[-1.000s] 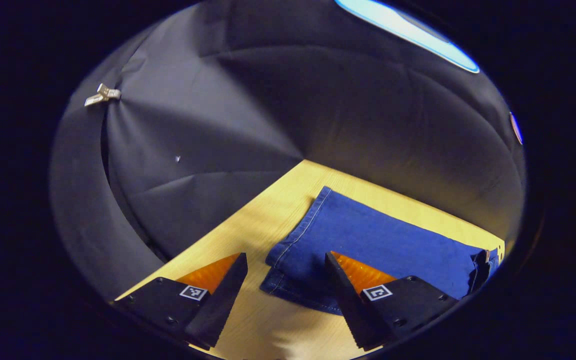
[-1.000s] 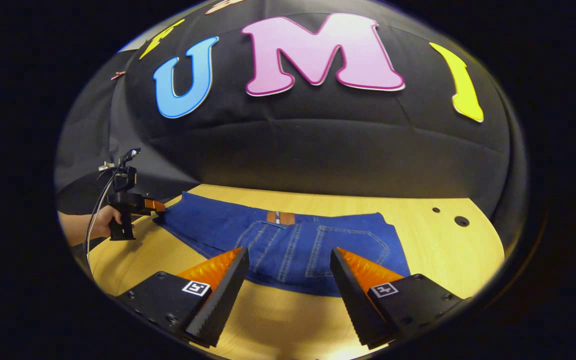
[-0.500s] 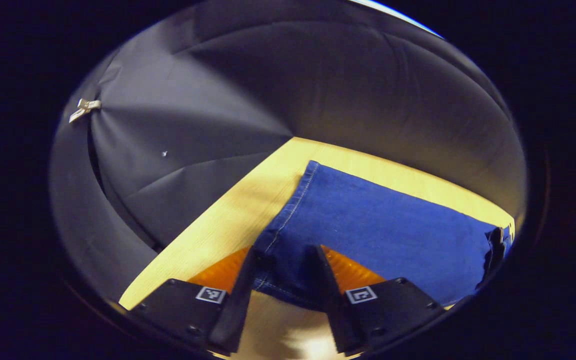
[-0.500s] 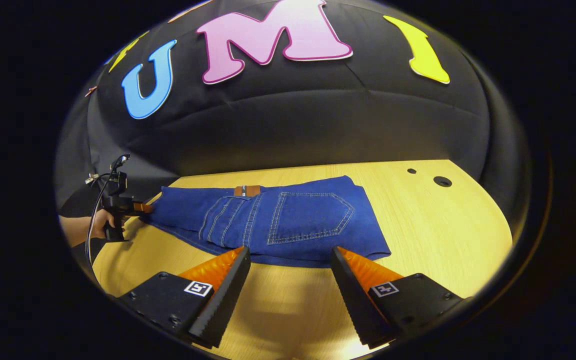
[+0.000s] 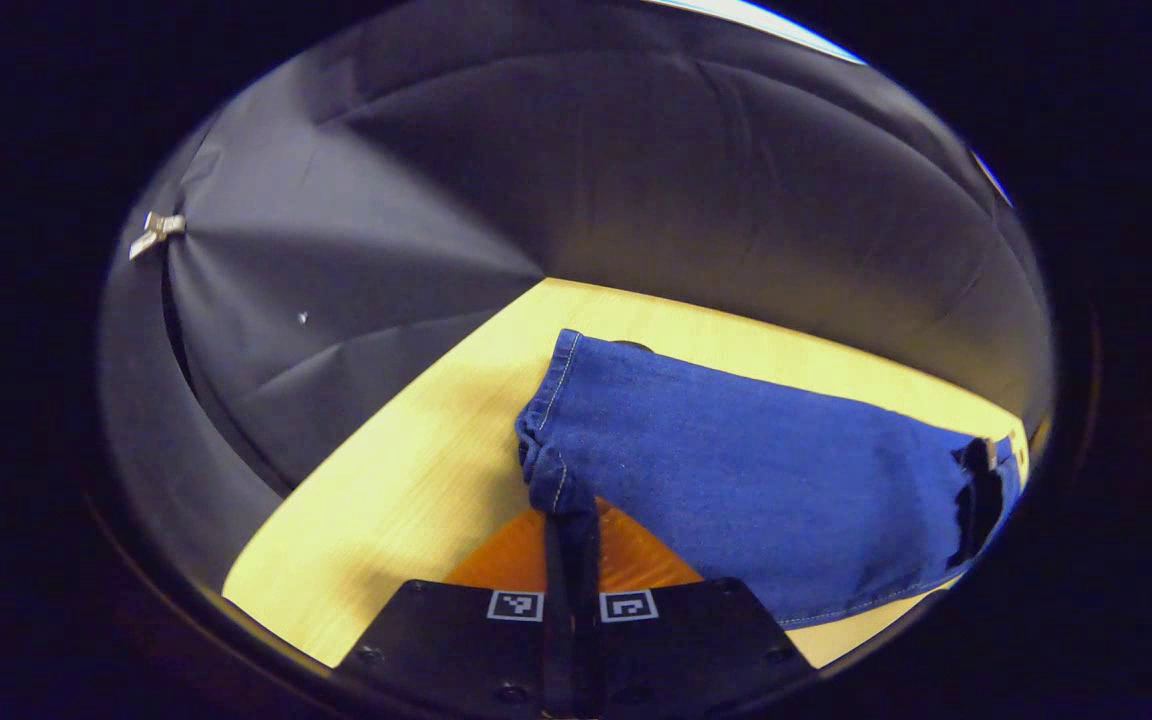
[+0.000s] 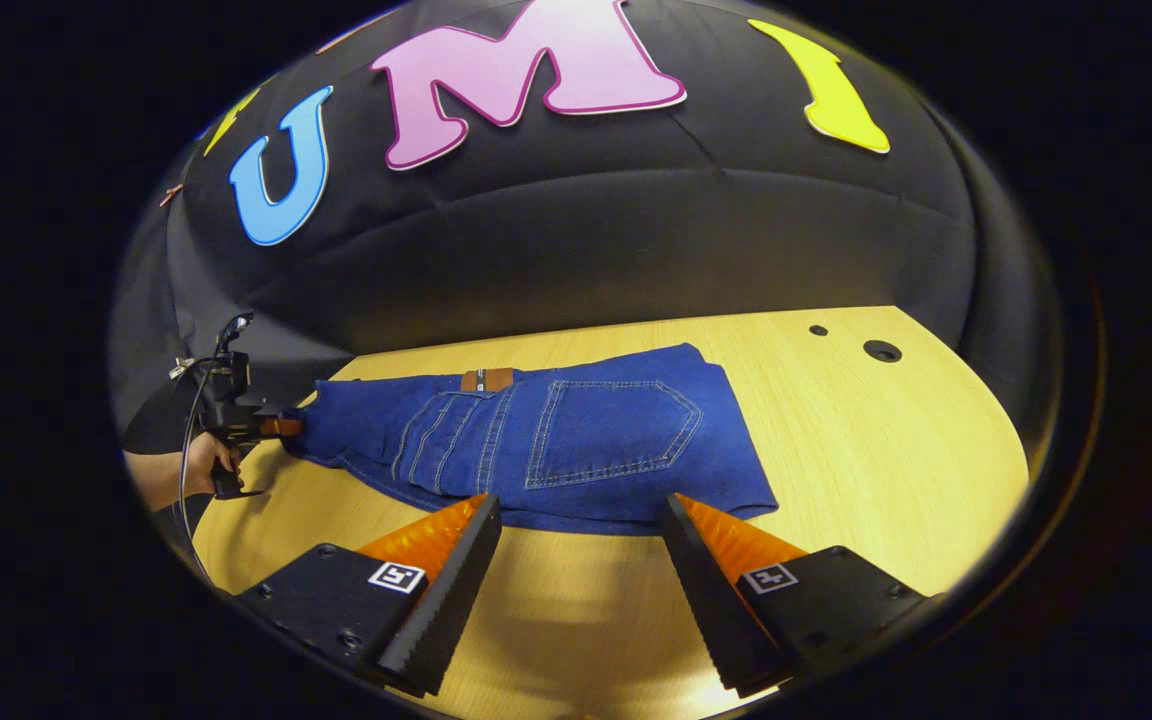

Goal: Grasp the waist and the cuffs of the jeans and fold them to make the two legs overlap; first hold the waist and fold one-third of the jeans toward the cuffs, then hold the cuffs and fold the remaining one-third in the same direction to finish folding.

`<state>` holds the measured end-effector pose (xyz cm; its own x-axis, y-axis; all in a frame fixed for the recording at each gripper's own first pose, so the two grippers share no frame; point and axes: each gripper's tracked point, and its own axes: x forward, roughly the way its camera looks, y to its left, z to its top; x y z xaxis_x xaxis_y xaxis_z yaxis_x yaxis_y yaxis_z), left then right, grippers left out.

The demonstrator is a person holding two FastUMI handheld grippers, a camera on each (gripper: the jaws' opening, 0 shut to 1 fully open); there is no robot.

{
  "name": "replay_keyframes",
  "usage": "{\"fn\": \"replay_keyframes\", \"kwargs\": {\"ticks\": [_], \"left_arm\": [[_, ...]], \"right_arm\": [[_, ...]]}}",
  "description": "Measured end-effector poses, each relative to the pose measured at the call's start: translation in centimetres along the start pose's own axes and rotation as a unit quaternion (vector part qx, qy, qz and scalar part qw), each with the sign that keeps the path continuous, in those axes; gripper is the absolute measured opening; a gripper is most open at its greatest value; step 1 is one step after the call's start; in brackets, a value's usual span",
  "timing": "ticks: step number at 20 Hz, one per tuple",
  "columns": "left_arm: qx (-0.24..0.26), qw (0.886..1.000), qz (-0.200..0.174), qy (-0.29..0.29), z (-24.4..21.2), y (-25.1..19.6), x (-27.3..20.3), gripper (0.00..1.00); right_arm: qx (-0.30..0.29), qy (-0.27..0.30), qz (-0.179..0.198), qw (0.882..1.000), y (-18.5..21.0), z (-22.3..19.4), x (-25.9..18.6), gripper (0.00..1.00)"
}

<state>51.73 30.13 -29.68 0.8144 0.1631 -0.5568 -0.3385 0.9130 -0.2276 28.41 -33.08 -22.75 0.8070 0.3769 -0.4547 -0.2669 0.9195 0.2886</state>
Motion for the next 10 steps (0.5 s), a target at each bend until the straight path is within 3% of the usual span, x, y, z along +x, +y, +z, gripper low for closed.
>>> {"fn": "replay_keyframes", "kwargs": {"ticks": [2, 3, 4, 6, 9, 10], "left_arm": [[-0.037, 0.999, -0.009, -0.004, 1.4, -0.1, -0.6, 0.06], [-0.050, 0.999, -0.017, -0.013, 2.1, -0.4, -0.8, 0.06], [-0.060, 0.998, -0.023, -0.023, 3.0, -0.8, -1.1, 0.06], [-0.075, 0.996, -0.036, -0.041, 4.9, -1.5, -2.4, 0.06], [-0.069, 0.994, -0.052, -0.061, 7.7, -3.7, -5.2, 0.06], [-0.057, 0.994, -0.059, -0.069, 8.6, -4.9, -6.5, 0.02]], "right_arm": [[0.002, -0.006, -0.009, 1.000, -1.0, 0.9, -0.6, 0.99], [0.004, -0.010, -0.014, 1.000, -1.5, 1.3, -0.8, 0.94], [0.003, -0.013, -0.020, 1.000, -2.0, 1.8, -1.1, 0.99], [0.003, -0.019, -0.033, 0.999, -3.2, 2.5, -1.8, 0.99], [0.013, -0.022, -0.049, 0.998, -4.4, 3.3, -2.9, 0.99], [0.017, -0.023, -0.053, 0.998, -4.8, 3.6, -3.4, 0.99]]}}
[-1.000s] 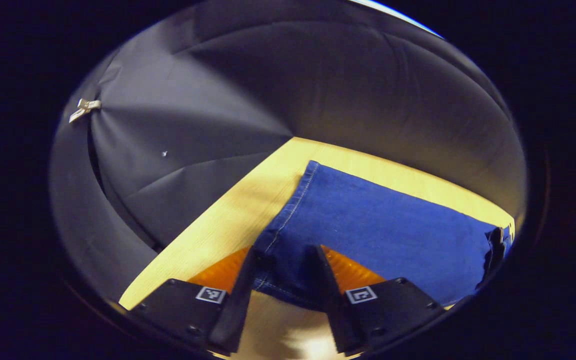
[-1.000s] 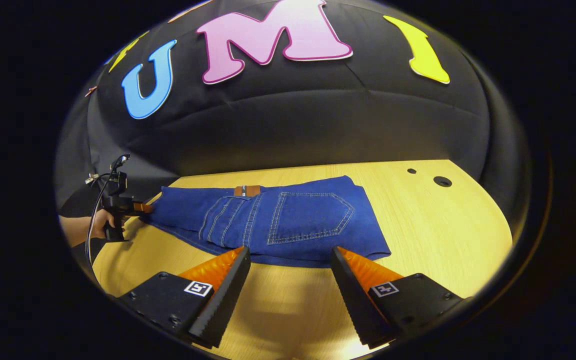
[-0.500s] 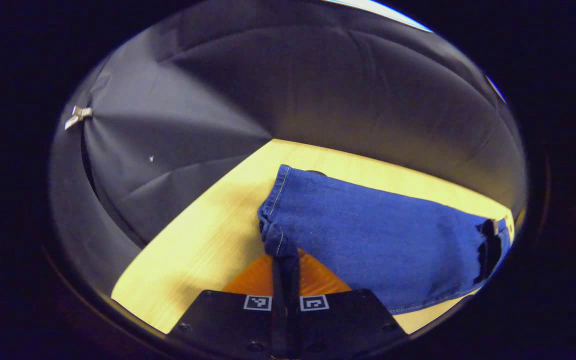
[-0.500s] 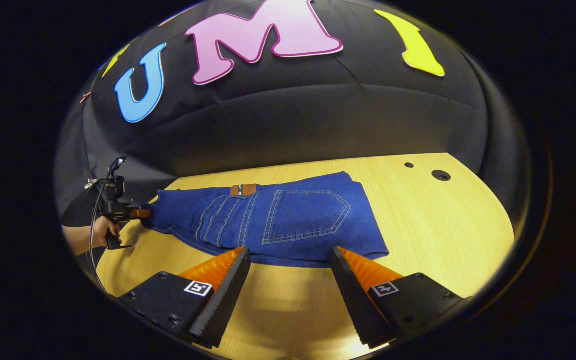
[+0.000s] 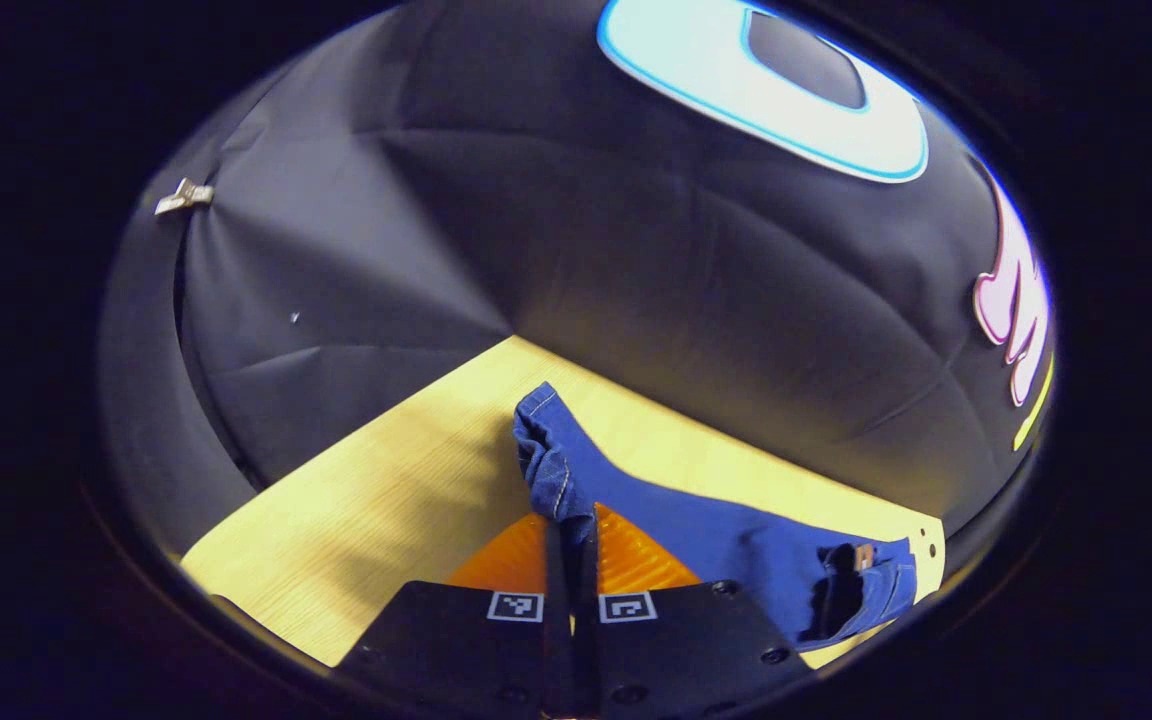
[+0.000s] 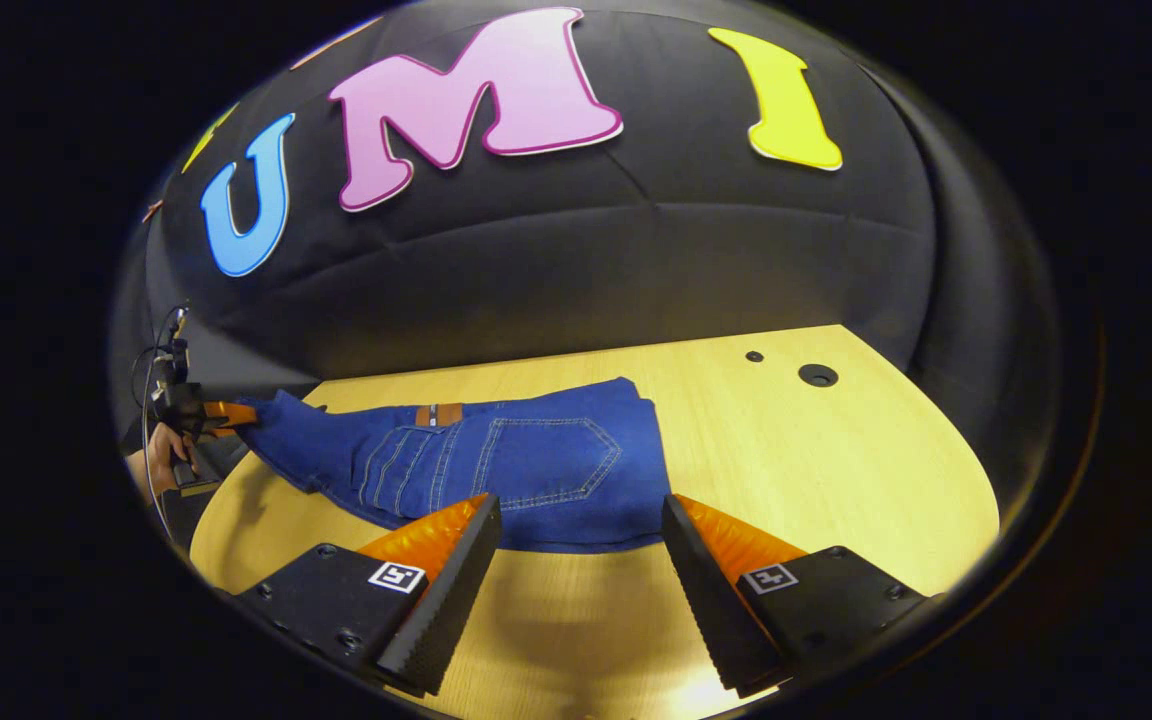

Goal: Grasp the waist and the cuffs of the jeans and fold them to make the two legs overlap; first hold the waist and fold one-third of the jeans toward the cuffs, then hold the cuffs and fold the remaining one-third in the same direction to finish folding.

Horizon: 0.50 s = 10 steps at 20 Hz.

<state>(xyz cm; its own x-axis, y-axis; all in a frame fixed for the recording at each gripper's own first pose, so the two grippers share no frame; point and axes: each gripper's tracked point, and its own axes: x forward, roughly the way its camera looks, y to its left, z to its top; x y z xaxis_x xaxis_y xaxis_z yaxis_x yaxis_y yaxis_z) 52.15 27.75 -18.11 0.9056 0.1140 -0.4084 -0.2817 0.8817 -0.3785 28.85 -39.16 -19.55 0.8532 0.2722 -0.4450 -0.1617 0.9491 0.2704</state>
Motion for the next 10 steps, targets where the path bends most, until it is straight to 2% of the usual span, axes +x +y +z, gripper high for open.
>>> {"fn": "replay_keyframes", "kwargs": {"ticks": [1, 7, 10], "left_arm": [[0.014, 1.000, -0.009, -0.006, 0.8, -1.6, -1.0, 0.06], [0.066, 0.995, -0.063, -0.047, 5.1, -13.2, -8.9, 0.06], [0.114, 0.988, -0.088, -0.049, 5.4, -19.2, -12.5, 0.06]], "right_arm": [[0.001, -0.002, -0.005, 1.000, -0.4, 0.5, -0.4, 0.99], [0.016, -0.028, -0.039, 0.999, -4.4, 4.5, -4.2, 0.99], [0.032, -0.038, -0.059, 0.997, -7.1, 6.1, -6.6, 0.99]]}}
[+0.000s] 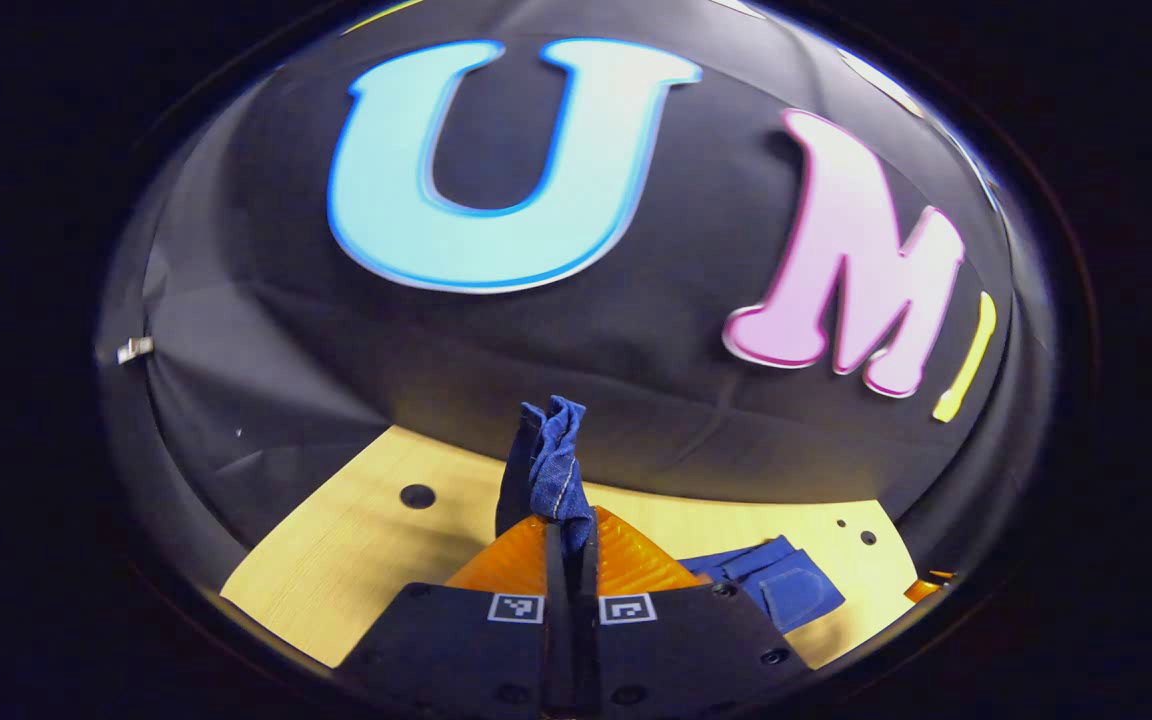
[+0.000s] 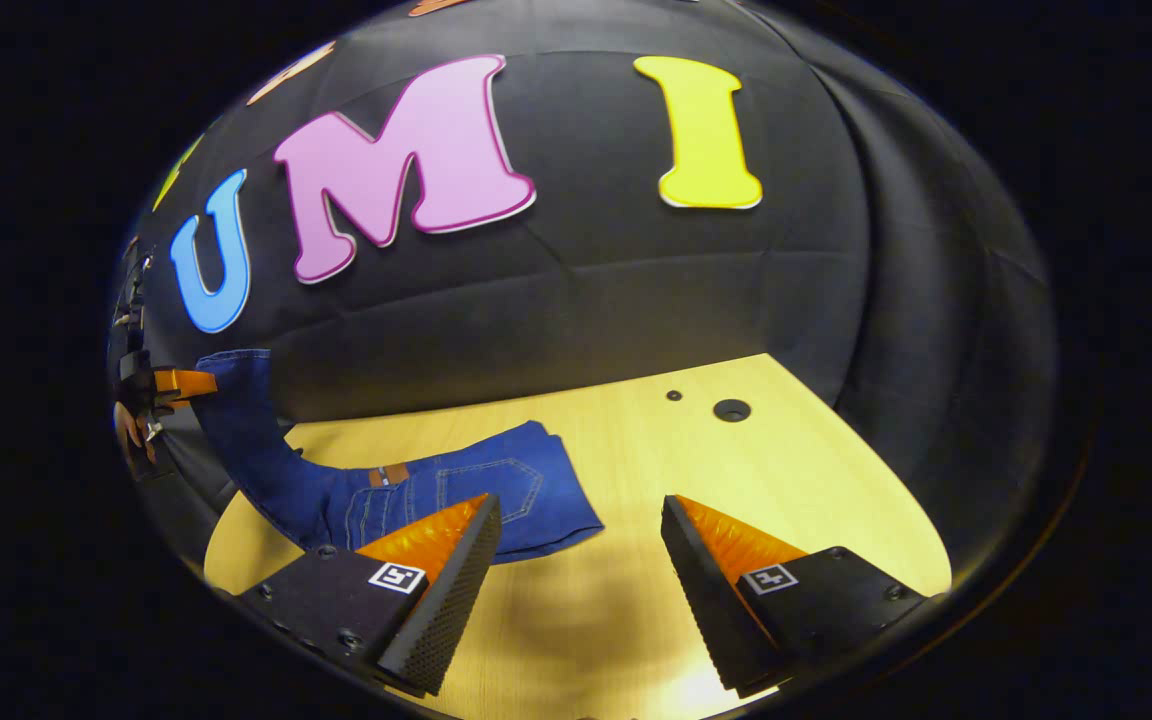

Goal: Grasp the waist and the cuffs of the jeans and fold them to make the two legs overlap; first hold the waist and fold one-third of the jeans toward the cuffs, then hold the cuffs and fold the remaining one-third in the same direction to finish folding.

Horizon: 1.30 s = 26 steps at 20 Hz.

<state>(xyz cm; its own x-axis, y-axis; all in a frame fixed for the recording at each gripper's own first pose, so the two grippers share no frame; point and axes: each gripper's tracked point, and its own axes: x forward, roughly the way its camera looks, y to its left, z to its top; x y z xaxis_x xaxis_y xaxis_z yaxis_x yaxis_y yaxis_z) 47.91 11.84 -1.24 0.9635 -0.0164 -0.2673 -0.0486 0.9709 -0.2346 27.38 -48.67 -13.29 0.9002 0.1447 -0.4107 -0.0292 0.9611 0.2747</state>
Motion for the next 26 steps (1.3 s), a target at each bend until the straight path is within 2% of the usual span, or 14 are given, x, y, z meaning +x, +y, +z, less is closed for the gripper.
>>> {"fn": "replay_keyframes", "kwargs": {"ticks": [3, 6, 10, 13, 15, 17, 18, 19, 22, 26], "left_arm": [[0.036, 0.999, -0.038, 0.008, -0.1, -8.7, 0.2, 0.05], [0.061, 0.994, -0.084, 0.031, -2.7, -17.6, 2.1, 0.06], [0.078, 0.985, -0.125, 0.095, -10.6, -26.6, 5.2, 0.06], [0.103, 0.974, -0.114, 0.169, -17.9, -28.4, 7.0, 0.06], [0.097, 0.963, -0.124, 0.218, -23.2, -30.0, 6.6, 0.17], [0.077, 0.961, -0.159, 0.213, -23.6, -32.3, 4.0, 0.66], [0.077, 0.963, -0.159, 0.203, -23.5, -32.2, 3.5, 0.91], [0.082, 0.965, -0.156, 0.193, -23.2, -31.7, 2.6, 0.99], [0.094, 0.973, -0.145, 0.151, -21.6, -28.4, -0.9, 0.98], [0.090, 0.981, -0.142, 0.099, -20.0, -23.2, -10.2, 0.97]], "right_arm": [[0.012, -0.006, -0.020, 1.000, -2.8, 1.1, -2.1, 0.99], [0.028, -0.014, -0.035, 0.999, -5.0, 2.1, -4.7, 0.99], [0.048, -0.023, -0.057, 0.997, -7.7, 2.2, -7.9, 0.98], [0.063, -0.015, -0.071, 0.995, -9.0, 0.9, -10.0, 0.98], [0.068, -0.006, -0.076, 0.995, -9.4, -0.2, -11.5, 0.99], [0.068, -0.004, -0.077, 0.995, -9.5, -0.8, -12.7, 0.99], [0.065, -0.006, -0.078, 0.995, -9.4, -0.8, -13.0, 0.99], [0.061, -0.008, -0.076, 0.995, -9.2, -0.8, -13.3, 0.99], [0.051, -0.005, -0.061, 0.997, -8.0, -1.3, -14.2, 0.99], [0.026, -0.013, -0.036, 0.999, -5.0, -1.5, -15.4, 0.99]]}}
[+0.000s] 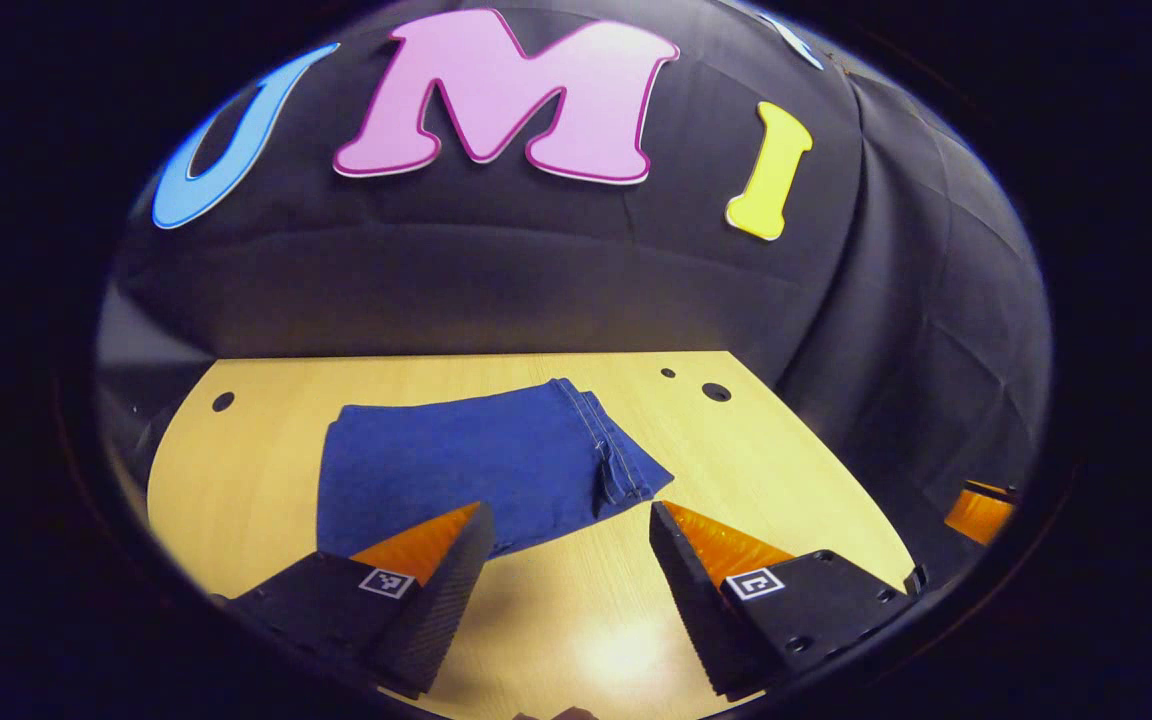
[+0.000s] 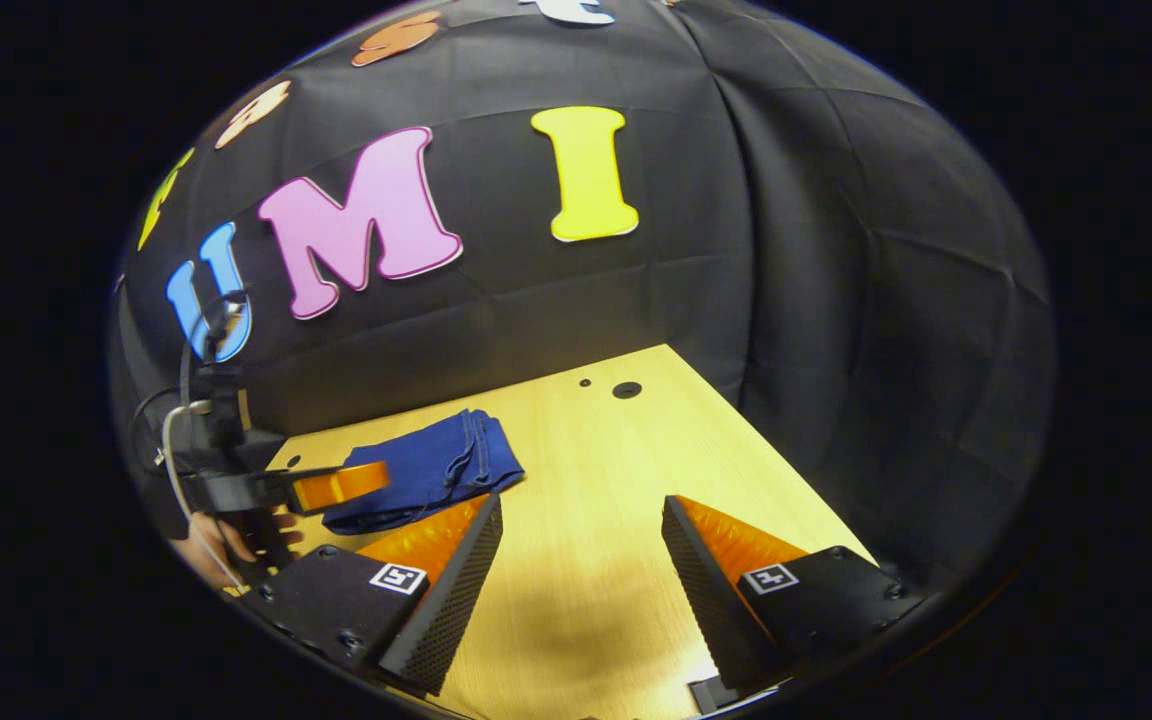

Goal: Grasp the waist and the cuffs of the jeans and fold them to make the two legs overlap; first hold the waist and fold one-third of the jeans toward the cuffs, then hold the cuffs and fold the remaining one-third in the same direction to finish folding.

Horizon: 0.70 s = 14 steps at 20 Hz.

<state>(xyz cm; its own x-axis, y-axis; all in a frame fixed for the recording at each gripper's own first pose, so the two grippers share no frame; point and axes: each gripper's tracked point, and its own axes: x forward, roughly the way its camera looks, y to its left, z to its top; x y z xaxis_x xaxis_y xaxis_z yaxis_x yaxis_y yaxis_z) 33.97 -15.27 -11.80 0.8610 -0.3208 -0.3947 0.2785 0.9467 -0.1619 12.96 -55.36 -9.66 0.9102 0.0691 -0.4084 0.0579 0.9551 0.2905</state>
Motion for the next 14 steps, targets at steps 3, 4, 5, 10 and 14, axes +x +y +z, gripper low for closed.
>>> {"fn": "replay_keyframes", "kwargs": {"ticks": [3, 4, 5, 10, 14], "left_arm": [[0.004, 0.999, 0.029, -0.027, -1.4, 2.0, -9.1, 0.97], [-0.013, 0.999, 0.031, -0.037, -1.5, 2.1, -12.1, 0.97], [-0.032, 0.998, 0.035, -0.051, -1.2, 2.2, -14.9, 0.96], [-0.047, 0.984, 0.086, -0.148, 2.3, 5.0, -26.6, 0.97], [-0.079, 0.969, 0.101, -0.211, 5.0, 6.2, -34.0, 0.96]], "right_arm": [[-0.018, -0.017, 0.029, 0.999, 3.4, 0.4, -2.2, 0.99], [-0.026, -0.026, 0.036, 0.999, 4.4, 0.6, -3.0, 0.99], [-0.032, -0.029, 0.040, 0.998, 5.3, 0.7, -3.7, 1.00], [-0.082, -0.056, 0.089, 0.991, 11.7, 3.2, -8.5, 0.98], [-0.097, -0.102, 0.133, 0.981, 17.3, 6.1, -13.2, 0.98]]}}
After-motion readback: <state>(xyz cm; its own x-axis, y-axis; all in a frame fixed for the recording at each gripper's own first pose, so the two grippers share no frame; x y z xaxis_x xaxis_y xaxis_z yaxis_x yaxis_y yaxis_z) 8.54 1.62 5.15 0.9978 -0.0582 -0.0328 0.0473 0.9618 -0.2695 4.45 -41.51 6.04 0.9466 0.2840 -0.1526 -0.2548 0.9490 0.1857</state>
